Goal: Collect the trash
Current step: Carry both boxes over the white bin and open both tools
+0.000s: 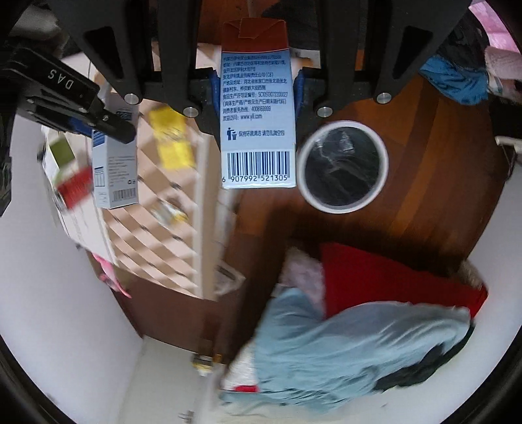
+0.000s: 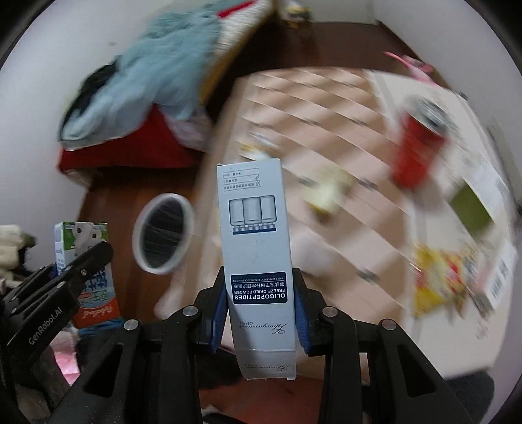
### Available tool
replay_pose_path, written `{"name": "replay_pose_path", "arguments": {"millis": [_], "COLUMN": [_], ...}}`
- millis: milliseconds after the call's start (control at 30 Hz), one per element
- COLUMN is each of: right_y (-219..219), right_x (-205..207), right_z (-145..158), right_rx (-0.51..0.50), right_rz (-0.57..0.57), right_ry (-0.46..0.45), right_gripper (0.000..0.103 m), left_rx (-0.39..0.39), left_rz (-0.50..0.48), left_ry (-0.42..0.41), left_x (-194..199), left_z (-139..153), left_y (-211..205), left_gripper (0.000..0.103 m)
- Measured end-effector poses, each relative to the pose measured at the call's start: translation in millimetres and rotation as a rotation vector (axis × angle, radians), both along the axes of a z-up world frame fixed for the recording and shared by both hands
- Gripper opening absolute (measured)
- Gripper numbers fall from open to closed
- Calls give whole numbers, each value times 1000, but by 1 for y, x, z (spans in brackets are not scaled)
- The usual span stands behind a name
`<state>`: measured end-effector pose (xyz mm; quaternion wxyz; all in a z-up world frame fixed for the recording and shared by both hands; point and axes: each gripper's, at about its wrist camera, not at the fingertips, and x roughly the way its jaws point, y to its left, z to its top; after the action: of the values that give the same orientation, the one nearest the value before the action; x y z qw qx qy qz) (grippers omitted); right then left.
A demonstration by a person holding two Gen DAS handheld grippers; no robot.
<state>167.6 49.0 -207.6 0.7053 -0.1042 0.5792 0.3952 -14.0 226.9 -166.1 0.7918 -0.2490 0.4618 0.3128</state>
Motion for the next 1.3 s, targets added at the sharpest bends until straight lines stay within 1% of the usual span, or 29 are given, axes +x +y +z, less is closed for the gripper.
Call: {"name": "replay_pose_path", "arguments": {"millis": [67,100,167,200,300,400,500,567,667,700,733,767,800,900,933,967,1000,1033,1133,1233,1300], "right_y": [25,51,85,115,156,205,254,274,303,311,321,329,333,347,352,354,354,353,351,343,334], "right_x": [-9,-16,-27,-36,-56,-69,-76,-81,-88,-89,-90,-91,-90,-90,-91,-92,-91,-92,-99,-108,-114], "right_z": [6,6,2,-7,-34,-72,-111,-126,-147,-153,-159,-164,-166,-181,-184,-188,-191,-191,-189,-179,-168], "right_rx": [31,44,46,41,15,-30,-78,-95,-122,-129,-135,-134,-134,-135,-143,-151,-159,-156,-179,-189,-193], "right_rz": [43,80,123,150,193,218,241,253,273,277,280,282,284,288,287,284,279,279,302,325,333], "right_ry": [11,16,21,32,68,124,147,158,156,156,158,161,163,194,198,198,192,183,104,45,16], "right_gripper": [37,37,37,37,37,37,37,37,37,37,37,37,37,41,60,93,103,103,103,103,103], "left_rx": [-24,-42,-87,-123,-235,-307,-355,-379,-401,-407,-414,-415,-404,-347,-310,-277,-239,-200,-116,-63,-44], "left_rz": [50,64,116,128,182,223,239,251,264,270,283,299,320,367,376,379,381,383,381,371,360], "left_ry": [2,8,14,26,35,43,47,55,51,58,58,49,44,84,102,122,143,164,201,214,217], "left_x": [-17,-23,-39,-44,-57,-62,-61,-60,-67,-70,-73,-78,-83,-97,-102,-104,-107,-109,-112,-117,-117], "left_z": [-9,-16,-38,-53,-93,-126,-148,-160,-166,-168,-171,-171,-170,-168,-165,-162,-158,-153,-141,-126,-119], "left_y": [34,49,89,109,153,184,207,222,235,240,246,249,252,252,249,247,242,236,220,204,196], "left_gripper": [29,29,29,29,29,29,30,30,31,41,67,81,100,101,101,101,101,101,101,101,101]}}
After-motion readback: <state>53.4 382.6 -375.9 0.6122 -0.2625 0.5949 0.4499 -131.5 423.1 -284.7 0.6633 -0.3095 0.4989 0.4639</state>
